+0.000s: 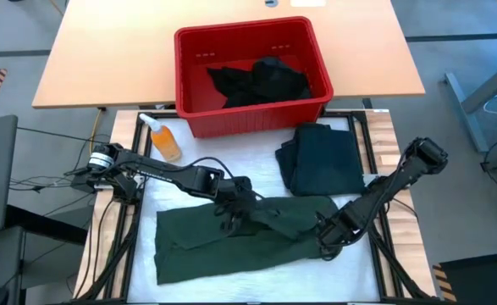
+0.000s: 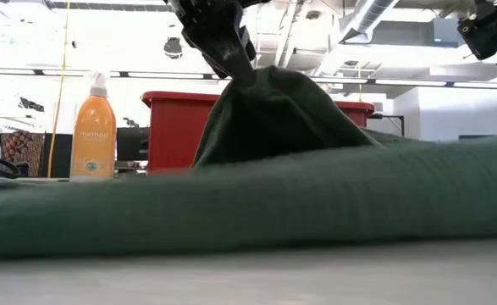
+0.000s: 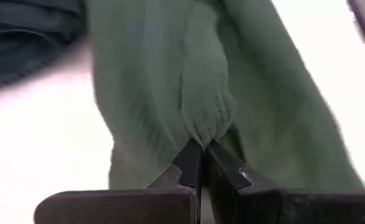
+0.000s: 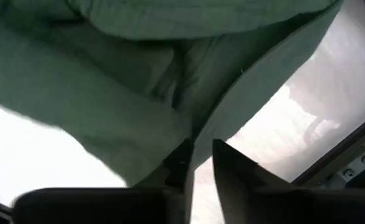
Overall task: Fold laundry
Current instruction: Fold the green polo shirt
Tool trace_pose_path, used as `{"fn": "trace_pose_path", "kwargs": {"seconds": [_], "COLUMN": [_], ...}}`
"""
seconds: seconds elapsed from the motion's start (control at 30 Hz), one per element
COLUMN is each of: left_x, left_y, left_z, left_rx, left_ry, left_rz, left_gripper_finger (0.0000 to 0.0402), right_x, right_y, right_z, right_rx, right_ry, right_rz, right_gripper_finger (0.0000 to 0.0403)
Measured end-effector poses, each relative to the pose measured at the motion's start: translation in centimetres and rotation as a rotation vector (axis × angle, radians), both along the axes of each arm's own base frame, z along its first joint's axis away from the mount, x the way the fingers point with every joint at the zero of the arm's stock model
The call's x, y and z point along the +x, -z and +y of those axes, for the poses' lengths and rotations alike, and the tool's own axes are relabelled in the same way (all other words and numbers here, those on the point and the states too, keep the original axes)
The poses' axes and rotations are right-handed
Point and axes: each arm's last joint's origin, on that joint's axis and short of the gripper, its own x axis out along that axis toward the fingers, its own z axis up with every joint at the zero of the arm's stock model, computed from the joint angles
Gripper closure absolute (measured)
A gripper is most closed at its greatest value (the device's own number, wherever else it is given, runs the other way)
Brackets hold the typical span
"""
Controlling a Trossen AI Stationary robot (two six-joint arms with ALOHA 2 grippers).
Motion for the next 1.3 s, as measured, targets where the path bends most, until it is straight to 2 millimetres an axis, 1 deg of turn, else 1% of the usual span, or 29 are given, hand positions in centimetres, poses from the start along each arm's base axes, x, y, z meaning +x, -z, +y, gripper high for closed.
{"fn": "trace_pose_path", "kwargs": {"seconds": [0.1, 0.27, 0.33, 0.4, 0.5, 0.57, 0.63, 0.7, 0.83, 1.0, 1.13, 1.2, 1.3], "left_x": [-0.1, -0.1, -0.2, -0.2, -0.2, -0.1, -0.1, -0.1, -0.1, -0.1, -0.1, -0.1, -0.1], "left_y": [0.1, 0.0, 0.0, 0.0, 0.0, 0.0, 0.0, 0.0, 0.0, 0.0, 0.0, 0.0, 0.0], "left_z": [-0.1, -0.4, -0.4, -0.5, -0.5, -0.5, -0.5, -0.4, -0.4, -0.4, -0.4, -0.4, -0.4], "left_rx": [-0.042, -0.044, -0.05, -0.057, -0.048, -0.043, -0.035, -0.014, -0.005, -0.005, -0.005, -0.005, -0.004], "left_ry": [0.024, 0.035, 0.041, 0.054, 0.067, 0.071, 0.071, 0.074, 0.081, 0.081, 0.081, 0.081, 0.081], "left_rz": [0.021, 0.017, 0.018, 0.019, 0.015, 0.009, 0.004, -0.001, -0.003, -0.003, -0.002, -0.002, -0.001], "left_gripper_finger": [0.0401, 0.0401, 0.0401, 0.0401, 0.0401, 0.0401, 0.0401, 0.0401, 0.0401, 0.0401, 0.0401, 0.0401, 0.0401], "right_x": [0.1, 0.2, 0.5, 1.1, 2.2, 2.8, 3.4, 3.6, 3.6, 3.6, 3.7, 3.7, 3.8], "right_y": [0.0, -0.2, -0.6, -1.0, -0.7, -0.4, 0.1, 0.5, 1.0, 2.5, 3.8, 4.2, 4.7], "right_z": [-0.1, -0.4, -0.3, 0.1, 0.6, 1.1, 2.1, 2.6, 2.8, 3.7, 4.3, 4.4, 4.5], "right_rx": [0.002, 0.006, 0.036, 0.06, 0.044, -0.028, -0.083, -0.136, -0.214, -0.374, -0.44, -0.474, -0.539], "right_ry": [0.002, -0.011, -0.003, 0.012, 0.009, -0.099, -0.286, -0.395, -0.537, -0.852, -1.048, -1.11, -1.137], "right_rz": [-0.003, -0.014, -0.084, -0.188, -0.29, -0.373, -0.442, -0.459, -0.43, -0.367, -0.298, -0.273, -0.247], "right_gripper_finger": [0.0283, 0.0228, 0.0213, 0.0204, 0.02, 0.02, 0.02, 0.02, 0.02, 0.02, 0.02, 0.02, 0.0205]}}
